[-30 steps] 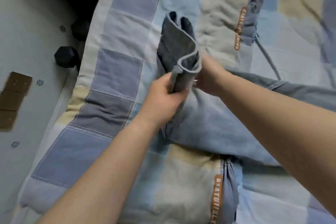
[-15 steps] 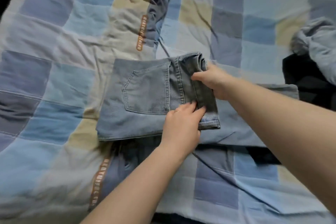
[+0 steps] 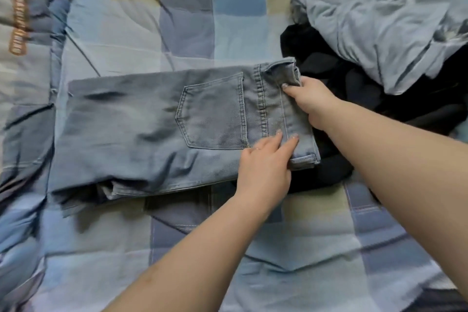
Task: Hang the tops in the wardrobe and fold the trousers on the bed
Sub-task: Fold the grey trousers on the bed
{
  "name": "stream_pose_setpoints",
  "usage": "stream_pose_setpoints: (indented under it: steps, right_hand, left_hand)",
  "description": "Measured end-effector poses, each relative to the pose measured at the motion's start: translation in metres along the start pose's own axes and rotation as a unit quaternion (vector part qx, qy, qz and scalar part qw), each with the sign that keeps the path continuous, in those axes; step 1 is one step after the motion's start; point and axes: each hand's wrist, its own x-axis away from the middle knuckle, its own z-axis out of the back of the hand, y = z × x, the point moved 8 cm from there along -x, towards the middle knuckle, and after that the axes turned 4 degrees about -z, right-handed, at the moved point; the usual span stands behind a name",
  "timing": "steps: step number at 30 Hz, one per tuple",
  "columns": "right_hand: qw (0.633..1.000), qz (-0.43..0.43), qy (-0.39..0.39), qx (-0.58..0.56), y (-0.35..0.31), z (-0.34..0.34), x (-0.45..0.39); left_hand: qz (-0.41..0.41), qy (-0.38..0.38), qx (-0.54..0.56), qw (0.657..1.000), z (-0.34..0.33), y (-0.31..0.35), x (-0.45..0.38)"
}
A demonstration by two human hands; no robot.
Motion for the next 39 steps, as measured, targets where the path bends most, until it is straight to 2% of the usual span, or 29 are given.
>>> stream_pose_setpoints:
  steps: [6,9,11,12,14,16,19,22,25,27,32,34,37,39]
  right_hand:
    - [0.997,0.029,0.057,0.038,0.019,0.048,-0.027]
    - [0.983,0.029,0.096,0.153,0.031,0.059,-0.031]
    - [0.956,0.033,0.140,0.255,0.043,0.058,-0.014]
    - [0.945,0.067,0.142,0.288,0.046,0.046,0.000]
    - [0.930,0.174,0.086,0.311,0.047,0.003,0.037]
    - [0.919,0.240,0.000,0.313,0.053,-0.049,0.074]
    - [0.908,0.270,-0.084,0.309,0.053,-0.121,0.116]
    - [0.910,0.270,-0.117,0.293,0.044,-0.176,0.139]
    - [0.917,0.265,-0.137,0.264,0.029,-0.228,0.156]
    - [0.922,0.248,-0.122,0.271,0.024,-0.255,0.161]
    - [0.931,0.147,-0.048,0.330,0.037,-0.283,0.148]
    - [0.936,0.112,-0.035,0.333,0.042,-0.286,0.142]
    - [0.957,0.098,-0.025,0.272,0.040,-0.290,0.146]
    - [0.973,0.129,-0.018,0.192,0.037,-0.284,0.161]
  left_hand:
    - [-0.019,0.010,0.042,0.999,-0.034,0.034,-0.038]
    - [-0.033,-0.051,0.099,0.993,-0.053,0.033,-0.038]
    - [-0.039,-0.059,0.107,0.992,-0.051,0.014,-0.021]
    - [-0.032,-0.054,0.119,0.991,-0.046,-0.003,-0.006]
    - [0.015,-0.039,0.163,0.986,-0.035,-0.042,0.029]
    - [0.112,-0.009,0.222,0.969,-0.023,-0.089,0.071]
    - [0.279,0.082,0.282,0.914,-0.002,-0.158,0.135]
    - [0.405,0.195,0.340,0.826,0.015,-0.210,0.179]
    - [0.478,0.259,0.406,0.735,0.018,-0.243,0.199]
    - [0.499,0.256,0.455,0.692,0.011,-0.253,0.198]
    - [0.529,0.214,0.521,0.635,-0.002,-0.260,0.189]
    - [0.531,0.208,0.533,0.626,-0.004,-0.263,0.190]
    - [0.514,0.253,0.543,0.615,0.002,-0.270,0.200]
    - [0.502,0.257,0.592,0.575,0.001,-0.272,0.205]
